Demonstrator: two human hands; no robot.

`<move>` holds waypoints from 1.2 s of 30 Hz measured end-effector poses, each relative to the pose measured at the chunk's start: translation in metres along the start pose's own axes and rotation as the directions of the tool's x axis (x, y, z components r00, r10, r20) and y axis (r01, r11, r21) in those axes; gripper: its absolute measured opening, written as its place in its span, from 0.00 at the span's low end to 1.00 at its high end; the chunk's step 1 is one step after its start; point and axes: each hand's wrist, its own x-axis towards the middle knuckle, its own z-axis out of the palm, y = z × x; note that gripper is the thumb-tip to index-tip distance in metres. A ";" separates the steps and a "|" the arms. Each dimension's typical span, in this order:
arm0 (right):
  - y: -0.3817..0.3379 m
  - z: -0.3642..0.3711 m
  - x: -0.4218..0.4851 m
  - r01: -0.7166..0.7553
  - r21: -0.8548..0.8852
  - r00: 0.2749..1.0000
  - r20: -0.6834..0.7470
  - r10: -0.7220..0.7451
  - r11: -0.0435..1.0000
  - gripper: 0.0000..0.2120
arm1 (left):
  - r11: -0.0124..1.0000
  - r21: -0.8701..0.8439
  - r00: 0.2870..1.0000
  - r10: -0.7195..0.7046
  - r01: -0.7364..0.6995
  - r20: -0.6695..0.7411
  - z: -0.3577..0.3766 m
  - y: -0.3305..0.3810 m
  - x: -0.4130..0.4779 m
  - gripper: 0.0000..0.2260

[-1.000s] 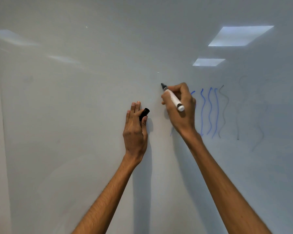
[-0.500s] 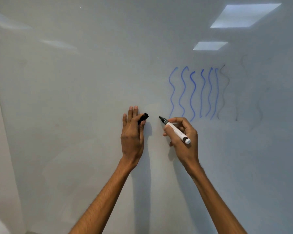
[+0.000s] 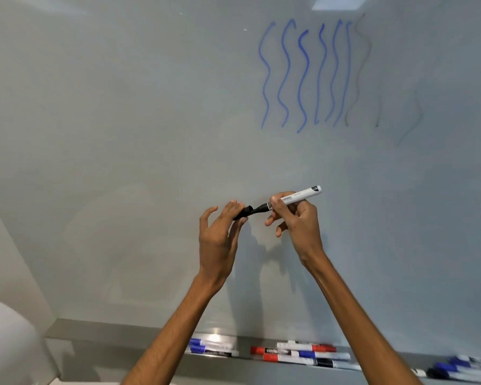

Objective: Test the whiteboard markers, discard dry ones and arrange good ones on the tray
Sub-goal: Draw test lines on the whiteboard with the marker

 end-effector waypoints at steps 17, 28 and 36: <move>0.065 -0.048 -0.078 -0.229 0.044 0.955 -0.184 0.233 0.973 0.08 | 0.875 -0.338 0.811 -0.099 0.347 0.577 0.023 0.048 -0.066 0.11; 0.084 -0.062 -0.117 -0.266 0.071 0.887 -0.373 0.273 0.961 0.09 | 0.902 -0.306 0.795 -0.063 0.303 0.603 0.030 0.085 -0.102 0.14; 0.112 -0.068 -0.149 -0.517 -0.003 0.816 -0.305 0.492 0.856 0.13 | 0.959 -0.102 0.742 -0.133 0.263 0.657 0.018 0.075 -0.144 0.12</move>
